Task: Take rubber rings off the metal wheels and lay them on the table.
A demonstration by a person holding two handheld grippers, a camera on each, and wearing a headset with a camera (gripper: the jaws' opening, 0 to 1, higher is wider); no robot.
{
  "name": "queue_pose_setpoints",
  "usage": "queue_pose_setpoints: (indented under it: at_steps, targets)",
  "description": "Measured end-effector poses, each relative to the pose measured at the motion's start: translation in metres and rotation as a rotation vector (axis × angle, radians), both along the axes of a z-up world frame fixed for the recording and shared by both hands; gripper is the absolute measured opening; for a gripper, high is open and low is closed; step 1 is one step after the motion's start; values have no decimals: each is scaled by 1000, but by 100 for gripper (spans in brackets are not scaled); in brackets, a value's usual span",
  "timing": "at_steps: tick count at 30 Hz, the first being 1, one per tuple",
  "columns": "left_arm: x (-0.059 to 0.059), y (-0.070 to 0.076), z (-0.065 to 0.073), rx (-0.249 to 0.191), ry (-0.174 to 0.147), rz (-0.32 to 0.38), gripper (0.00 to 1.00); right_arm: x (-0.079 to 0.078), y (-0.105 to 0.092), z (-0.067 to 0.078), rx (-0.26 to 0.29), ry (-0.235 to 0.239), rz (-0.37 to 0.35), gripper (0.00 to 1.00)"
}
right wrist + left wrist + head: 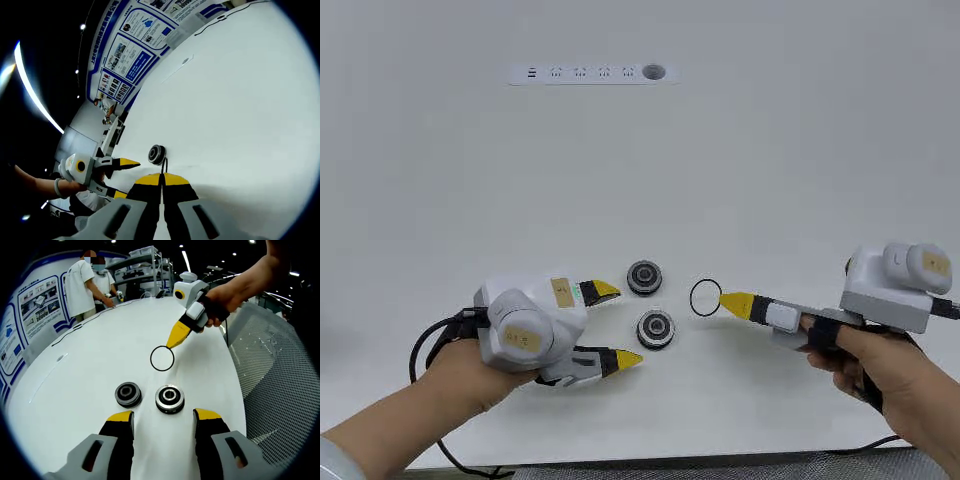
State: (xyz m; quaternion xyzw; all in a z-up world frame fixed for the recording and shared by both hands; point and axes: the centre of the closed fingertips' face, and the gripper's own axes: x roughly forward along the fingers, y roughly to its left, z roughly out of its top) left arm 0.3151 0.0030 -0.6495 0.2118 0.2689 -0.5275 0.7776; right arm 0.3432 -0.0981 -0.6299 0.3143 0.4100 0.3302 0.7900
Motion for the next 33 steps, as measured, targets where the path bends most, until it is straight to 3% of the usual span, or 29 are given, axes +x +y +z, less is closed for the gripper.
queue_pose_setpoints:
  at_steps: [8,15,20,33]
  targets:
    - [0,2,-1,4,0,0,48,-2,-12,-20,-83,38,-40,2]
    - [0,2,-1,8,1,2,47,-2,-17,-26,-139,29,-43,2]
    - [1,2,-2,7,0,1,47,-1,-15,-27,-154,18,-34,2]
    - [1,1,-2,9,4,-1,45,0,-18,-32,-253,-54,30,13]
